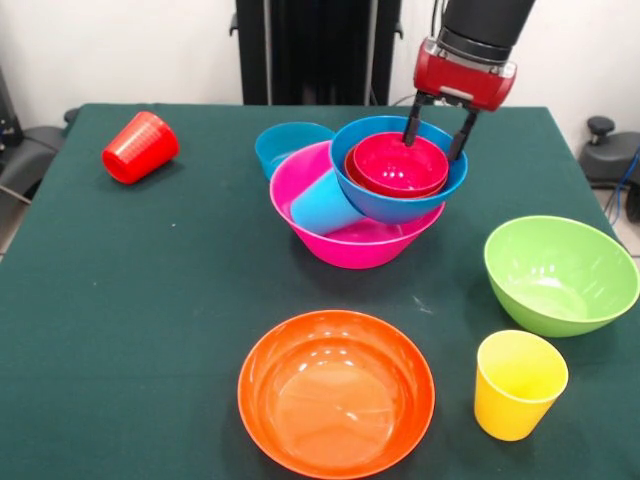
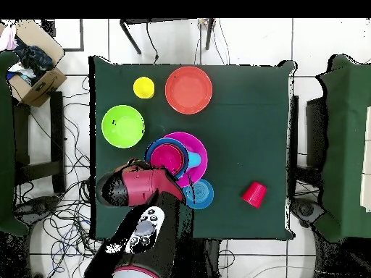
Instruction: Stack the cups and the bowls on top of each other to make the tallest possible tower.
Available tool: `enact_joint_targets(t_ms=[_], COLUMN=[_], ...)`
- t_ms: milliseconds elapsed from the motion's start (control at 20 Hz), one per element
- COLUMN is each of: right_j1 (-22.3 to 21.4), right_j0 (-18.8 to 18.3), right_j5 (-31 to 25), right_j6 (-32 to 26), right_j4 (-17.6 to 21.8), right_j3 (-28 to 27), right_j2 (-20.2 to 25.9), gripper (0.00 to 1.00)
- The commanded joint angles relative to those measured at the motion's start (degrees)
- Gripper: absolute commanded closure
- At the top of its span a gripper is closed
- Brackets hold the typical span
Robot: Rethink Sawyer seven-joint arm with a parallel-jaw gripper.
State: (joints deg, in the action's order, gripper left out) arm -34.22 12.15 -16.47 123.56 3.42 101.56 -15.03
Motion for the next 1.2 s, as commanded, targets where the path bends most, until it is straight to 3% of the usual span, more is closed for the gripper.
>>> enact_joint_targets(t_ms=[50,350,700,1000,1200], right_j1=[0.51,3.57,1.26,0.89,-0.77], right_j0=[3.09,2.33,0.35,-0.62,-1.09], right_j5=[-3.85,-7.94,-15.23,-18.86,-26.81], right_j6=[4.35,5.35,3.03,2.36,-0.41], right_j4=[2.83,-1.13,-1.45,-2.60,-2.04], right_j3=[-2.10,-7.48,-10.57,-14.86,-18.64], right_j2=[-1.96,-0.13,0.71,4.07,5.09], gripper=[0.00,0.00,0.00,0.00,0.00])
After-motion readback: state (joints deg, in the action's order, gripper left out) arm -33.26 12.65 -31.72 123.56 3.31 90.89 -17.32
